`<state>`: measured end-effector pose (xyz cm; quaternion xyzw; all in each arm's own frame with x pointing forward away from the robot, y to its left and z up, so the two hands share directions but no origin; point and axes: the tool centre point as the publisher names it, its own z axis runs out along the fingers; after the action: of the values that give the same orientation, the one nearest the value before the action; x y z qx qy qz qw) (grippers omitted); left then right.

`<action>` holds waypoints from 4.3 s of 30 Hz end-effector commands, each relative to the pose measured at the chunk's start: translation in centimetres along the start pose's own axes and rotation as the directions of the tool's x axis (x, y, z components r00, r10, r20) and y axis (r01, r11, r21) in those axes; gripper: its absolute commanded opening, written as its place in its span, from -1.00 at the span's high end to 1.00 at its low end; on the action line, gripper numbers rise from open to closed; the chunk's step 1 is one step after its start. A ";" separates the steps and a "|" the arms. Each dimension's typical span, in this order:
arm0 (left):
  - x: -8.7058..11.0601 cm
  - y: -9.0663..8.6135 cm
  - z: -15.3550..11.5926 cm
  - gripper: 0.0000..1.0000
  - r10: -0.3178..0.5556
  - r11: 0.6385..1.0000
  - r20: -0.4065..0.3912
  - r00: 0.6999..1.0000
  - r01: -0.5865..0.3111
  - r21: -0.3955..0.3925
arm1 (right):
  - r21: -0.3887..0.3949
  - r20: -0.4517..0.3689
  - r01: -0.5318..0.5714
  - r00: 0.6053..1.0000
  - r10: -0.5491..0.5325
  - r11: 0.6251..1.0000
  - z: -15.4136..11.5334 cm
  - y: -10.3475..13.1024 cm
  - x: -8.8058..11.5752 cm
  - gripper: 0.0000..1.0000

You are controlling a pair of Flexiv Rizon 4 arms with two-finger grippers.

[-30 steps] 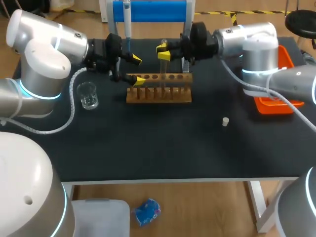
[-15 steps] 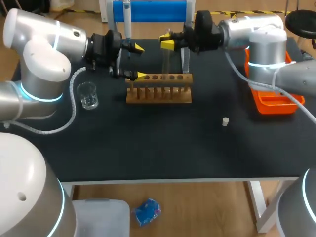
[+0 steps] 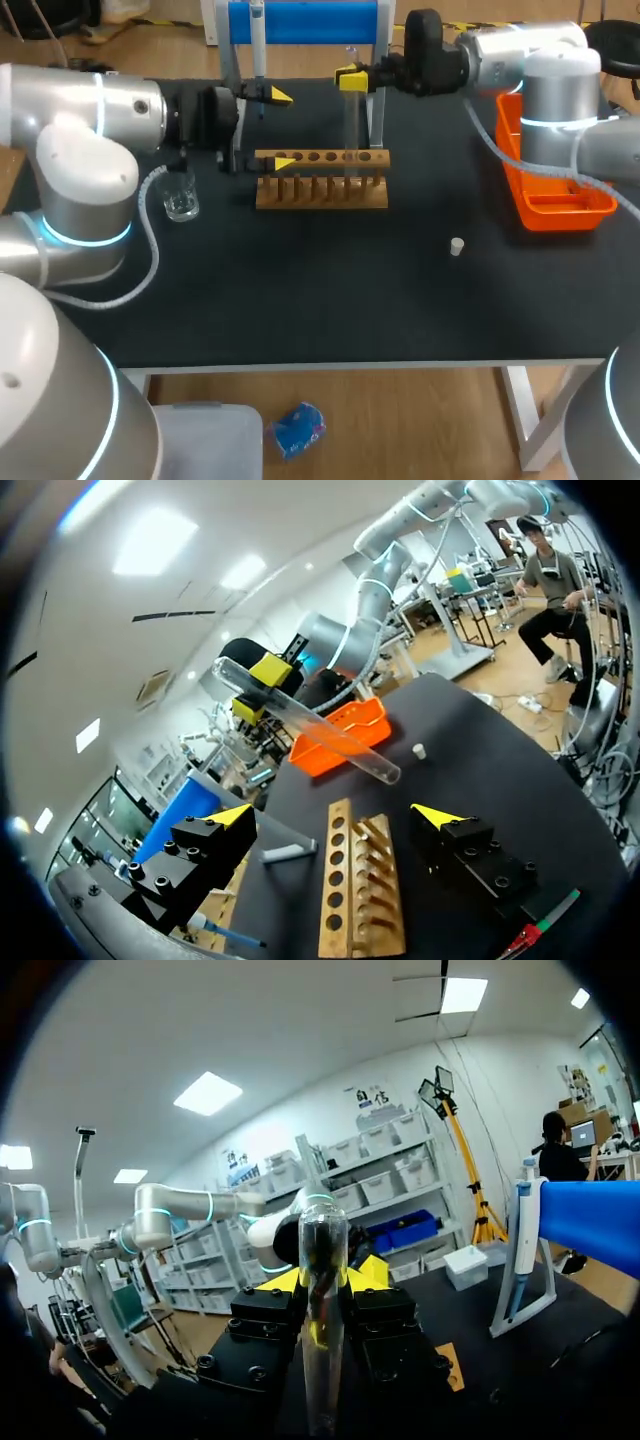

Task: Invert the test tube, pick up the pipette, mount the tip to pipette, aspirate from beaker and dispense into the tube, eject the tip, return the pipette, and cap with the stopper.

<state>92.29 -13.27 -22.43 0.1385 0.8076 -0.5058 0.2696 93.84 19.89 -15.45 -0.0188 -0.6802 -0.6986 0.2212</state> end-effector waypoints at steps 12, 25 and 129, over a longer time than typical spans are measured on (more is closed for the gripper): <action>-0.2 -3.1 0.9 -1.00 0.783 0.529 0.306 0.542 -0.838 0.131 | -0.288 0.114 -0.650 0.706 0.699 0.704 -0.8 1.5 1.3 1.00; -0.2 -3.1 0.9 -1.00 0.783 0.529 0.306 0.542 -0.838 0.131 | -0.288 0.114 -0.650 0.706 0.699 0.704 -0.8 1.5 1.3 1.00; 2.1 -7.5 4.7 1.00 0.820 0.472 0.280 0.499 -0.867 0.162 | -0.348 0.094 -0.819 0.455 0.886 0.457 -0.1 -3.4 -2.7 -1.00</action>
<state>88.76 -21.26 -20.24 0.5234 0.5176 -0.4352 0.5184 95.72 21.18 -19.75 -0.4782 -0.5061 -0.5583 0.4510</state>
